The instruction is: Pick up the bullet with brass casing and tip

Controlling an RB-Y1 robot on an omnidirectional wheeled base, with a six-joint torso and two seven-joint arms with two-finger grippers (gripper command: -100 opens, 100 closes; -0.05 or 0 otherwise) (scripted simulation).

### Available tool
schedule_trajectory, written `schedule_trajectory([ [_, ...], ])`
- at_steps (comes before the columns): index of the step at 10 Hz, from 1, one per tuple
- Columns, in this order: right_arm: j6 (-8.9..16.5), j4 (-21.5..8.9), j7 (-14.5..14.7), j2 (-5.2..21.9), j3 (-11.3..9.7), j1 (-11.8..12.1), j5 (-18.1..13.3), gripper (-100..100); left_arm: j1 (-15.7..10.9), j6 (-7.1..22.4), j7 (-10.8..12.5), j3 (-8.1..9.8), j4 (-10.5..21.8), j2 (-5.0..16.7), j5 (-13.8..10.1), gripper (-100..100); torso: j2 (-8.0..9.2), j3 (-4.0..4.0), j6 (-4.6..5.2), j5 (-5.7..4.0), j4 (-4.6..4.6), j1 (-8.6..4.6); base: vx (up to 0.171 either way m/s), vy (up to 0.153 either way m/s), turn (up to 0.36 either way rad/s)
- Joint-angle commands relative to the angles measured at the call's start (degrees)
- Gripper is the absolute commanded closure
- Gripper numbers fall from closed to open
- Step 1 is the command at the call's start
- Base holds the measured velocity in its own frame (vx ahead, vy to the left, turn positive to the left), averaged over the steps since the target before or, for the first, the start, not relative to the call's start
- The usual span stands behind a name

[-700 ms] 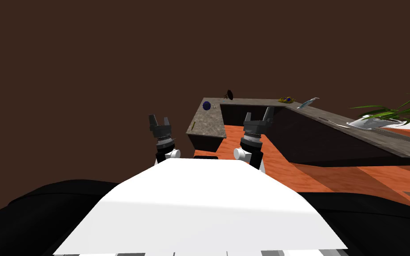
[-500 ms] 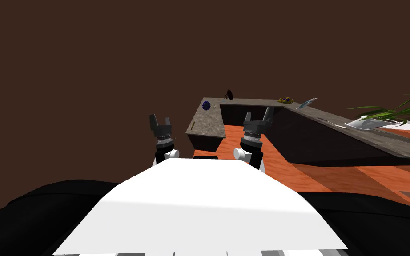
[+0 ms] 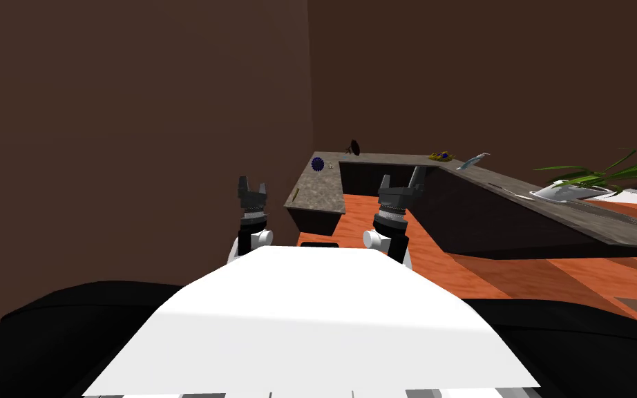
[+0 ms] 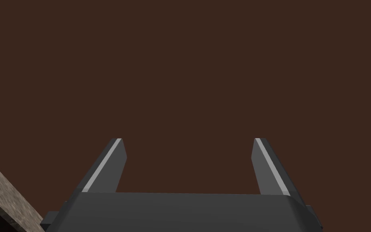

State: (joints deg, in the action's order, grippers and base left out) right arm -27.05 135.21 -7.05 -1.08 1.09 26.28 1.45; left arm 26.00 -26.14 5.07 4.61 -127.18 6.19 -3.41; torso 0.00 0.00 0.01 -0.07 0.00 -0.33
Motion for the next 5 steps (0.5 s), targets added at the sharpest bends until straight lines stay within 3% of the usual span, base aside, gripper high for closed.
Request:
schedule_trajectory([
  [1,0.00,0.00,0.00,0.00,0.00,0.00,0.00,0,-2.11,2.86,2.42,2.14,1.71,1.65,-0.31,-100,0.00,0.00,0.00,0.00,0.00,0.00,-0.010,-0.129,0.006],
  [4,0.00,0.00,0.00,0.00,0.00,0.00,0.00,0,-3.60,7.34,4.18,3.75,2.84,2.61,-0.56,-100,0.03,0.02,0.00,0.00,0.00,0.01,-0.013,-0.086,0.005],
  [5,0.00,0.00,0.00,0.00,0.00,0.00,0.00,0,-5.22,8.99,6.08,5.43,4.11,3.45,-0.82,-100,0.03,0.01,0.00,0.00,0.00,0.04,-0.002,-0.100,-0.001],
])
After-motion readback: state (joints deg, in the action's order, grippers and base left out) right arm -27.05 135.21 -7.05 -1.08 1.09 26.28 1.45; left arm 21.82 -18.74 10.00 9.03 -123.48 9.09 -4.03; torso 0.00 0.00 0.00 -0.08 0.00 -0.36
